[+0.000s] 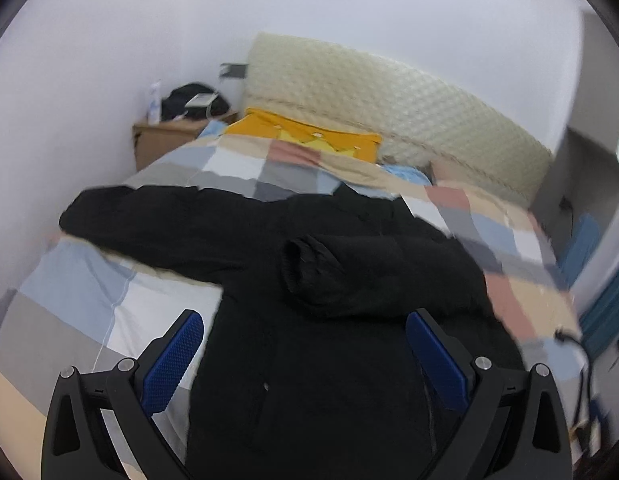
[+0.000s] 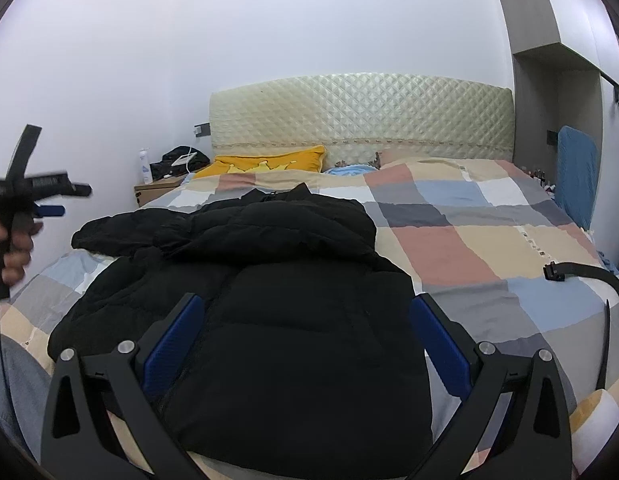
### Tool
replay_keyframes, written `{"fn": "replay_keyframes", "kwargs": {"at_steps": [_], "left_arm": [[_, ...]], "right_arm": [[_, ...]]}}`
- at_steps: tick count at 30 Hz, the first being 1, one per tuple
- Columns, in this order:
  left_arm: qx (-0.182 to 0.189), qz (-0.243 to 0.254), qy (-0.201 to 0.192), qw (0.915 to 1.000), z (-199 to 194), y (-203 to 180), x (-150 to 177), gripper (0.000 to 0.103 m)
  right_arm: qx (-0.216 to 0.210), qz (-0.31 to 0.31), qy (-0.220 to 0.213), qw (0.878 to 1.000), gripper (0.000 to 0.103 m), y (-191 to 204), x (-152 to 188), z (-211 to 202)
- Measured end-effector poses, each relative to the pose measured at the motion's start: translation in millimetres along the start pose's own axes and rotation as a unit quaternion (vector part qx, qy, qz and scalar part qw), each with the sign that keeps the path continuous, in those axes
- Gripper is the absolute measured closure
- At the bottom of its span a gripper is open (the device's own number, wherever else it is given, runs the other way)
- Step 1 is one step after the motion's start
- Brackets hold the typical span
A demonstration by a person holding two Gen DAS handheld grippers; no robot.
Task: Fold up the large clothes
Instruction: 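Grasp the other sleeve cuff with the left tool and lift it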
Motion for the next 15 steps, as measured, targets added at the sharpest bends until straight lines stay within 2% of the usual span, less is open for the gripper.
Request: {"fn": "replay_keyframes", "kwargs": {"at_steps": [5,9,11,15], "left_arm": [[0.009,-0.072,0.022,0.9971,15,49,-46,0.001],[-0.023,-0.114,0.021,0.9930,32,99,-78,0.001],[-0.027,-0.133,0.018,0.9906,40,123,-91,0.001],[-0.049,-0.149,0.020,0.9873,65,169,-109,0.001]], "right_arm": [[0.007,0.000,0.001,1.000,0.001,2,0,4],[0.010,0.003,-0.003,1.000,0.001,0,-1,7],[0.012,0.003,-0.001,1.000,0.001,1,-1,11],[0.023,-0.001,0.008,1.000,0.001,3,-1,22]]}}
Point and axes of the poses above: each gripper's, at about its wrist camera, not at the fingertips, and z roughly the way its jaws point, y to its left, x to its underside, the point moved 6 cm from there along z, roughly the way its jaws point, and after that the axes turned 8 degrees about -z, right-handed, at the moved point
